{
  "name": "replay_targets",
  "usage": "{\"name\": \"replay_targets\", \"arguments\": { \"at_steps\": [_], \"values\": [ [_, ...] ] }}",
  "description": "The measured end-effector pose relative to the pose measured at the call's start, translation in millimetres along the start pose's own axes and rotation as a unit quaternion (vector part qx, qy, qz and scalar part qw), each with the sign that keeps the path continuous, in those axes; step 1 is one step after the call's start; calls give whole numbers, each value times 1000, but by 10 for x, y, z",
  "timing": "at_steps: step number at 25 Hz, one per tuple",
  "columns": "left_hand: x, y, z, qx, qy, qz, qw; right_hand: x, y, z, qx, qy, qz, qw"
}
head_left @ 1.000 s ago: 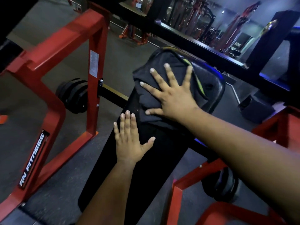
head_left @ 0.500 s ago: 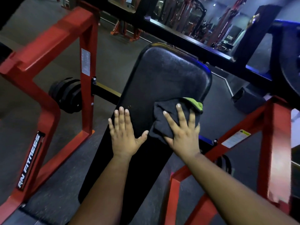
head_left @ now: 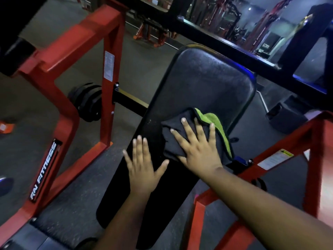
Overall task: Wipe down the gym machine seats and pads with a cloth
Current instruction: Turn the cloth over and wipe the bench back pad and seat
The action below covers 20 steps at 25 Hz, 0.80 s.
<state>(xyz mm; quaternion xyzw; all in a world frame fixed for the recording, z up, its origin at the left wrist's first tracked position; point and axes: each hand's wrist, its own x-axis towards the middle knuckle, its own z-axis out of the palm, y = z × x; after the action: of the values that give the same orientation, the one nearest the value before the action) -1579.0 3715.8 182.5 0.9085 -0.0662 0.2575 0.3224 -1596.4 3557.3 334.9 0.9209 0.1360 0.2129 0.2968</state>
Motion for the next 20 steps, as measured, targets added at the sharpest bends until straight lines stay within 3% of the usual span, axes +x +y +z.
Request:
{"name": "replay_targets", "arguments": {
  "at_steps": [2, 3, 6, 8, 9, 13, 16, 18, 20],
  "values": [
    [-383, -164, 93, -7, -12, -32, 999, 256, 246, -67, -17, 19, -87, 996],
    [-473, -216, 143, -13, -29, -43, 999, 495, 421, -156, -22, 40, -81, 996],
    [-497, -254, 230, -22, -50, -58, 997, 1350, 695, -469, 28, 68, 99, 992],
    [-464, -249, 247, -23, -36, -47, 998, 1532, 326, -439, 31, 95, 162, 982],
    [-469, -261, 267, -23, -33, -47, 998, 1452, 13, -324, 34, 101, 140, 984],
    [-734, -372, 306, -41, -54, -80, 995, 563, -1098, 252, 23, 63, -144, 987],
    [-1228, -576, 328, -35, -91, -125, 987, 536, -828, 215, -24, 43, -244, 969],
    [-1356, -627, 330, -44, -108, -135, 984, 672, -230, 48, -27, 45, -184, 981],
    [-1316, -598, 307, -48, -118, -136, 982, 667, 284, -108, -17, 54, -51, 997]
  ]
}}
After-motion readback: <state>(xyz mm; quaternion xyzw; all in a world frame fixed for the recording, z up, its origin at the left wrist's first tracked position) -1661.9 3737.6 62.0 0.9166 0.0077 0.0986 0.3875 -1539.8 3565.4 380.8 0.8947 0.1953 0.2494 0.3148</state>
